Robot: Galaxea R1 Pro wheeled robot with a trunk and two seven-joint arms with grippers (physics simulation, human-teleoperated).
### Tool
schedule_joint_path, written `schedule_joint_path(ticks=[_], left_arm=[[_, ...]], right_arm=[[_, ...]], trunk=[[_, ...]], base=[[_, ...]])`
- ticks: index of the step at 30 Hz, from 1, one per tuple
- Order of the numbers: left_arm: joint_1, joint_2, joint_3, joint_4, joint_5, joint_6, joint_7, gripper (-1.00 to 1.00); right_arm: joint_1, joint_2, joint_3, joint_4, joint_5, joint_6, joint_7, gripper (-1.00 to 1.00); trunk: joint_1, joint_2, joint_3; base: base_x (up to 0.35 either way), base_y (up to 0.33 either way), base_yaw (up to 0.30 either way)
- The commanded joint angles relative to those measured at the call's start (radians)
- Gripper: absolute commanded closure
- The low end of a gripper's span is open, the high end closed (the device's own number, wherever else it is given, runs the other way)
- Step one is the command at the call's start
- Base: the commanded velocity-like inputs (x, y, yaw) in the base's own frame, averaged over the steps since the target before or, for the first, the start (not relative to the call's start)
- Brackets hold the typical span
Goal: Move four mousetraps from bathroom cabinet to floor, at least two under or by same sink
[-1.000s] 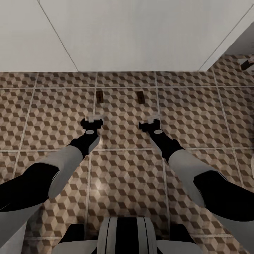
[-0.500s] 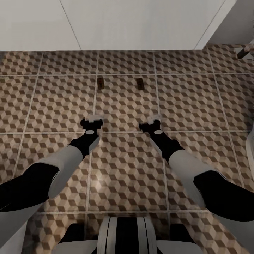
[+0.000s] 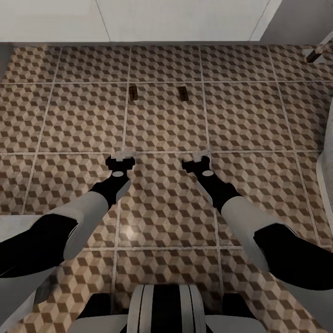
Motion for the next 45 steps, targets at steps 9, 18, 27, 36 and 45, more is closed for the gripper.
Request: schedule_joint_path(ticks=[9, 18, 27, 36, 45], left_arm=[[0.003, 0.000, -0.008, 0.002, 0.008, -0.003, 0.005, -1.00], [0.015, 0.000, -0.008, 0.002, 0.008, -0.003, 0.005, -1.00], [0.028, 0.000, -0.008, 0.000, 0.007, -0.003, 0.010, -1.00], [0.037, -0.002, -0.008, 0.000, 0.007, -0.003, 0.016, -1.00], [0.044, -0.004, -0.008, 0.000, 0.007, -0.003, 0.017, -1.00]], right_arm=[[0.001, -0.002, 0.008, 0.001, -0.005, -0.001, 0.000, -1.00], [0.001, -0.018, 0.008, 0.013, -0.005, -0.004, 0.001, -1.00], [0.001, -0.023, 0.008, 0.029, -0.005, -0.006, 0.001, -1.00], [0.001, -0.024, 0.008, 0.032, -0.005, -0.007, 0.002, -1.00], [0.001, -0.025, 0.008, 0.033, -0.005, -0.007, 0.001, -1.00]], trunk=[[-0.001, 0.000, 0.000], [-0.001, 0.000, 0.000], [-0.001, 0.000, 0.000], [-0.001, 0.000, 0.000], [-0.001, 0.000, 0.000]], base=[[-0.336, 0.000, 0.000], [-0.197, 0.000, 0.000], [-0.024, 0.000, 0.000], [-0.003, 0.000, 0.000], [0.000, 0.000, 0.000]])
